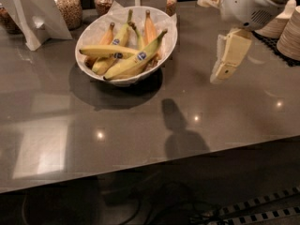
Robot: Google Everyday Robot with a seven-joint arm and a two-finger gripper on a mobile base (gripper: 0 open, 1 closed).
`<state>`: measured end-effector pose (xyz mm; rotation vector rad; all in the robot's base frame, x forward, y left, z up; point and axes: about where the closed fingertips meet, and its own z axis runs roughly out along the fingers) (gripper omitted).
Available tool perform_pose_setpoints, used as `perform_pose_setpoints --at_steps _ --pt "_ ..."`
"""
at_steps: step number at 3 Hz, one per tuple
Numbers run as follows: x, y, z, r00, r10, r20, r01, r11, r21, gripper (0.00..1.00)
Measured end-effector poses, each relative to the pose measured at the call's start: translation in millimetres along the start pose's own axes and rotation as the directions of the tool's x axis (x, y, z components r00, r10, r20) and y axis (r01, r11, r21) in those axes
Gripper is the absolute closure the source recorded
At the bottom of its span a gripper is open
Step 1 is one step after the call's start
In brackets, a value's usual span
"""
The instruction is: Pick banana from white bowl
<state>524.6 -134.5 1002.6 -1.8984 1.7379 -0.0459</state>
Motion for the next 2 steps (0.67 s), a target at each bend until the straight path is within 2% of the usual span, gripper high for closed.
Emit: perform_pose_setpoints --at_steps 1,2 --pt "-30.6 -25.9 19.8 0.989 -0.123 0.081 0.123 0.9924 0.004 0.0" --pt "-68.1 -44.7 40.5 0.963 -0.218 0.157 0.219 0.9757 0.008 0.0"
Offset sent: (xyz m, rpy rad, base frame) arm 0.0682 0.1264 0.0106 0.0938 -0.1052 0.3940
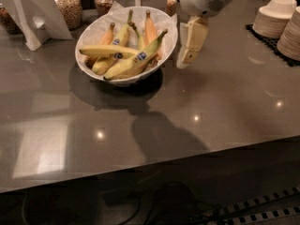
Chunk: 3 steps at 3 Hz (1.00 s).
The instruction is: Pick banana from white bowl
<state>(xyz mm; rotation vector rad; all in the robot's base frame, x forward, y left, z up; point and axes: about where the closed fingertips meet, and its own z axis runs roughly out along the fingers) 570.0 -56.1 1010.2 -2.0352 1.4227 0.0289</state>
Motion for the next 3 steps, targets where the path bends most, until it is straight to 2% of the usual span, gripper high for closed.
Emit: perform_pose_setpoints --at_steps 1,3 --pt "-30.5 -17.8 30.4 0.996 -0.066 0.066 0.068 0.997 -0.036 0.0" --pt "-35.3 -20.4 34.4 0.994 -0.09 0.062 0.092 0.9952 -0.033 0.0"
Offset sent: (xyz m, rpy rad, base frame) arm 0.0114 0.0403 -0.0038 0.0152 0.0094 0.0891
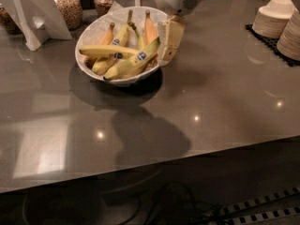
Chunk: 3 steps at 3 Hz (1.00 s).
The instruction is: Pick banana from white bowl
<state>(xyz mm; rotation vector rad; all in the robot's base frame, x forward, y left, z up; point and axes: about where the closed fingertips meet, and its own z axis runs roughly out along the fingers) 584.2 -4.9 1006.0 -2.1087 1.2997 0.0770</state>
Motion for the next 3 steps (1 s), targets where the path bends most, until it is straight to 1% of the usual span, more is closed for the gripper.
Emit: perform_pose_setpoints --at_steps 1,2,3 --pt "-5.8 -11.7 19.9 0.997 -0.081 0.008 0.081 0.9967 0.009 0.06" --pt "-9.0 -15.3 42.2 0.989 -0.144 0.014 0.145 0.9895 -0.008 0.25" --pt "-6.9 -8.5 57.2 0.985 -0.174 0.013 0.174 0.9839 -0.04 0.48"
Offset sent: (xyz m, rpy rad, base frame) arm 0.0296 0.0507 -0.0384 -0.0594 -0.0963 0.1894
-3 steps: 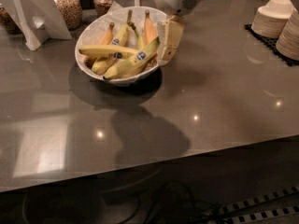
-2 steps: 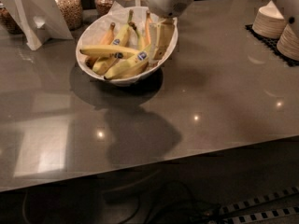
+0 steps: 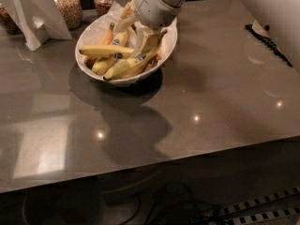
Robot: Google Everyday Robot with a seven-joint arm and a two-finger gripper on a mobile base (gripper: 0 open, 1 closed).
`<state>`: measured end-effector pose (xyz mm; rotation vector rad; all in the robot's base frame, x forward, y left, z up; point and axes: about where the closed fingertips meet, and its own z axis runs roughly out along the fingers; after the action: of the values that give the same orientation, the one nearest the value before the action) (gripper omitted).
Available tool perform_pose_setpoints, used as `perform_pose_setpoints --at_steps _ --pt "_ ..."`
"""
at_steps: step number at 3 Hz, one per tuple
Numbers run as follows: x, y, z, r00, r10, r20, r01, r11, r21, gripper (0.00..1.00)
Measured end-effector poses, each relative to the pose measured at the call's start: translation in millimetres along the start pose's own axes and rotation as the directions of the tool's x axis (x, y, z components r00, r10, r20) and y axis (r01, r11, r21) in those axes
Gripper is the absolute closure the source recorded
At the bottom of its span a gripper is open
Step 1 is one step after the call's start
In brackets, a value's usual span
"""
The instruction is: Pick banana from white bowl
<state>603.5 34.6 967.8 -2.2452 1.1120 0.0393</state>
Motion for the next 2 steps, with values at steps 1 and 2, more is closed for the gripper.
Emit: perform_pose_setpoints --at_steps 1,2 --pt "2.9 11.1 8.0 1.0 -0.009 -0.006 0.008 0.9993 -0.037 0.67" --pt "6.5 22.1 13.5 1.0 -0.005 -0.011 0.005 0.9976 -0.069 0.59"
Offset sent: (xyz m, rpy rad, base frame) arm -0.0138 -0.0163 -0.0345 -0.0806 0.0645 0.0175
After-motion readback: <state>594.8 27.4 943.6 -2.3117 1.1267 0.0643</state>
